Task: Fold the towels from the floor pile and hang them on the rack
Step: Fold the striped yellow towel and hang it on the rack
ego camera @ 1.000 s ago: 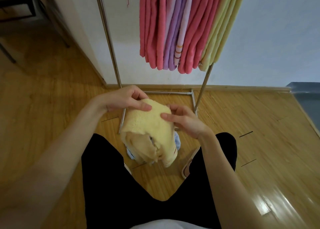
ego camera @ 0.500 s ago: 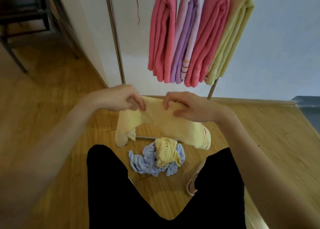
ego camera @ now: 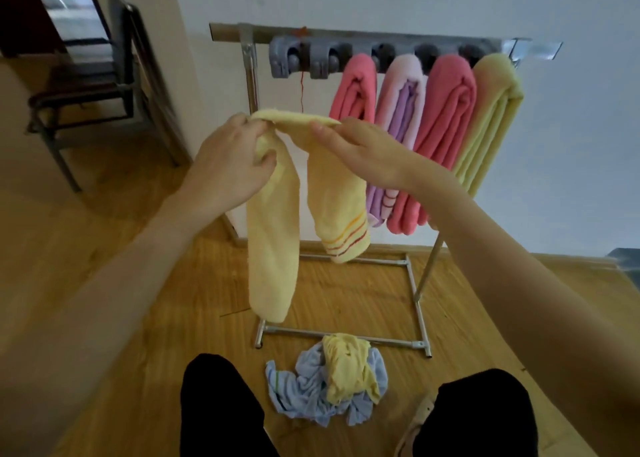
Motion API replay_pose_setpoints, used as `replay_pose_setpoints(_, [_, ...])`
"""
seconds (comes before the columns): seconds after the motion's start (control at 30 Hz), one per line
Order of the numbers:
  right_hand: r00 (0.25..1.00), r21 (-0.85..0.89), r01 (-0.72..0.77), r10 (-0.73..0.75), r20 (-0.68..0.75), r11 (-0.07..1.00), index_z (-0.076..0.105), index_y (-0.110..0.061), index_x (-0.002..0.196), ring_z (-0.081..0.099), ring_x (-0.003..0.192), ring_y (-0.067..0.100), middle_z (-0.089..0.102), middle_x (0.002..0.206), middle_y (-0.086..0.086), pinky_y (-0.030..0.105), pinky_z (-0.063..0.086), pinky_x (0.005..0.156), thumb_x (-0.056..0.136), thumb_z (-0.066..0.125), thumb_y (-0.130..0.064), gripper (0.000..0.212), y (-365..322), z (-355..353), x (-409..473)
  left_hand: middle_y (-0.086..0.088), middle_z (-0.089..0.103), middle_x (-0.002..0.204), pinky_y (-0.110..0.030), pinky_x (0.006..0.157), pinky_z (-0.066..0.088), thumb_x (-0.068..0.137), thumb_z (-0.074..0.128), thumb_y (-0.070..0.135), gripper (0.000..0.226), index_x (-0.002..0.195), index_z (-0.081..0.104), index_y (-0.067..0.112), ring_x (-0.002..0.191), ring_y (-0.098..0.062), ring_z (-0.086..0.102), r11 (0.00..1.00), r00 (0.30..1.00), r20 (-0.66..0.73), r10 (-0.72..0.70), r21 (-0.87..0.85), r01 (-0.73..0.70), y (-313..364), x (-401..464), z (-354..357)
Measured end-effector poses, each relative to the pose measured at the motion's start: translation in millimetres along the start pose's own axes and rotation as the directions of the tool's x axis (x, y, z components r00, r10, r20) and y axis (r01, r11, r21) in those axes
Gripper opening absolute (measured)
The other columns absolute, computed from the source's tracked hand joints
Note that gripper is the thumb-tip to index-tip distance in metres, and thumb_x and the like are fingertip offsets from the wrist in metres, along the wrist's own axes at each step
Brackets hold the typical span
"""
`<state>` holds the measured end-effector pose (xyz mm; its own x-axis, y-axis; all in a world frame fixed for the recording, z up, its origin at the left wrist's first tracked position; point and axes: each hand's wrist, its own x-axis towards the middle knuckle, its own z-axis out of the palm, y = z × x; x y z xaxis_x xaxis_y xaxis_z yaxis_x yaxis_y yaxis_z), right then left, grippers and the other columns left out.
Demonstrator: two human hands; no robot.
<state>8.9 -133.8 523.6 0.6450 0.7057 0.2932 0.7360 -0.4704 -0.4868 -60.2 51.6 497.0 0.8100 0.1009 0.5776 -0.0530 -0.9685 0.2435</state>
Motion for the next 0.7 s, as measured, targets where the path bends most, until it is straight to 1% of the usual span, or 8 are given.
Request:
replay_pose_setpoints(0.07, [0.998,0.074,-0.035,0.04,-0.055,0.997,0.061,-0.011,0.086,0.048,0.075,0.015,0.052,0.086,0.006,0.015,0.035,0.068,0.101,0.026,-0.047,0.052,-0.7,0.7,14.2,-0.007,0.055,0.114,-0.039,0.094,0.038,0.095,0.049,0.027,0.037,0.13,0.052,0.016,0.105,-0.024,0.054,0.996,1.0,-0.028,-0.003,0.085,0.005,-6.3,15.7,2.8])
replay_pose_setpoints(0.13, [0.995,0.126,-0.066,0.075,-0.062,0.99,0.06,-0.019,0.116,0.049,0.102,0.013,0.053,0.116,0.005,0.023,0.032,0.089,0.102,0.022,-0.047,0.049,1.5,2.3,27.3,-0.007,0.054,0.111,-0.041,0.093,0.037,0.095,0.044,0.026,0.036,0.13,0.049,0.016,0.102,-0.024,0.053,0.992,0.999,-0.049,-0.001,0.127,0.008,-13.7,30.6,7.9])
replay_pose_setpoints(0.17, [0.993,0.147,-0.092,0.101,-0.053,0.985,0.05,-0.018,0.132,0.043,0.114,0.012,0.047,0.13,0.005,0.023,0.027,0.095,0.103,0.022,-0.043,0.047,3.3,2.6,32.9,-0.007,0.053,0.109,-0.041,0.092,0.038,0.095,0.042,0.023,0.036,0.13,0.049,0.016,0.099,-0.024,0.053,0.993,0.999,-0.052,-0.006,0.118,0.012,-16.1,38.2,10.2])
replay_pose_setpoints(0.23, [0.989,0.22,-0.128,0.14,-0.04,0.967,0.035,-0.014,0.143,0.034,0.129,0.015,0.034,0.146,0.007,0.022,0.022,0.098,0.104,0.024,-0.032,0.045,6.0,3.1,42.9,-0.006,0.049,0.104,-0.042,0.088,0.043,0.095,0.038,0.018,0.035,0.128,0.048,0.014,0.093,-0.024,0.052,0.999,0.999,-0.038,-0.02,0.049,0.022,-17.1,53.0,13.5])
replay_pose_setpoints(0.33, [0.983,0.353,-0.167,0.185,-0.019,0.921,0.031,-0.009,0.144,0.04,0.128,0.023,0.035,0.148,0.013,0.03,0.036,0.096,0.103,0.028,-0.021,0.043,9.1,7.0,58.3,-0.002,0.04,0.101,-0.038,0.081,0.039,0.095,0.034,0.014,0.033,0.124,0.048,0.011,0.088,-0.021,0.046,1.0,1.0,0.008,-0.026,-0.004,0.026,-18.7,76.9,17.6])
replay_pose_setpoints(0.47, [0.95,0.545,-0.236,0.309,-0.045,0.804,0.031,-0.021,0.141,0.051,0.115,0.026,0.044,0.133,0.006,0.049,0.045,0.099,0.097,0.033,-0.026,0.045,16.6,14.3,84.7,-0.011,0.046,0.111,-0.037,0.078,0.036,0.094,0.034,0.009,0.035,0.126,0.046,0.008,0.09,-0.027,0.047,0.996,0.999,0.028,0.035,0.081,-0.038,-25.8,106.4,20.5])
replay_pose_setpoints(0.6, [0.939,0.616,-0.13,0.295,-0.174,0.777,0.034,-0.024,0.141,0.035,0.134,0.026,0.03,0.149,0.001,0.055,0.036,0.107,0.098,0.036,-0.034,0.045,22.7,15.5,106.3,-0.016,0.047,0.114,-0.033,0.072,0.035,0.09,0.044,0.001,0.034,0.123,0.046,0.005,0.095,-0.03,0.05,0.97,0.991,0.034,0.13,0.204,-0.134,-30.0,132.9,21.7])
replay_pose_setpoints(0.7, [0.915,0.644,-0.097,0.322,-0.242,0.759,0.034,-0.022,0.143,0.025,0.139,0.02,0.024,0.149,-0.006,0.055,0.031,0.11,0.092,0.037,-0.044,0.056,24.0,16.7,118.8,-0.019,0.045,0.117,-0.033,0.07,0.037,0.087,0.049,-0.001,0.036,0.122,0.044,0.003,0.098,-0.034,0.051,0.933,0.977,0.098,0.19,0.292,-0.211,-27.2,150.9,23.9])
